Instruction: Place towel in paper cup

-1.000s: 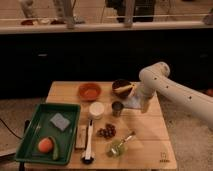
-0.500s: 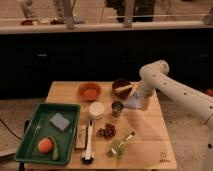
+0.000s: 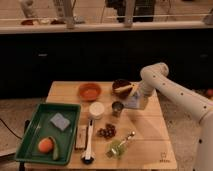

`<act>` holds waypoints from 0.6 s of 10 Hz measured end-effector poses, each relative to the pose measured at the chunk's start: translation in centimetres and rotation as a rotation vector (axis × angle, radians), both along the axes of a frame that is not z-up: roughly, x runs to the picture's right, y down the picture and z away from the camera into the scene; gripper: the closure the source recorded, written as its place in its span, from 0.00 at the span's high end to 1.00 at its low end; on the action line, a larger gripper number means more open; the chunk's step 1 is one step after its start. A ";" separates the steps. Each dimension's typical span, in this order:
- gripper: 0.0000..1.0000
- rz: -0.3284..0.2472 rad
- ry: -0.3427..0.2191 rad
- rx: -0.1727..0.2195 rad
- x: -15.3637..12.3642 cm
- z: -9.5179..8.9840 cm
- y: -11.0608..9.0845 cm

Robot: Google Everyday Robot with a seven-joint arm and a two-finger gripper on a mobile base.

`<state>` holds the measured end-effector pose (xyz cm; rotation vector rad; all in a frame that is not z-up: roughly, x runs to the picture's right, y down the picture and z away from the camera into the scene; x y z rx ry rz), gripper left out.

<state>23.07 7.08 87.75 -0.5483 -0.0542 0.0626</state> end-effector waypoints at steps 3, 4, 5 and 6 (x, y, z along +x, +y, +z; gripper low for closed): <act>0.80 0.052 0.012 0.016 0.9 2.1 -0.6; 0.80 0.067 0.014 0.015 1.0 3.0 -0.6; 0.80 0.083 0.020 0.015 1.2 3.8 -0.7; 0.80 0.093 0.026 0.015 1.4 4.2 -0.6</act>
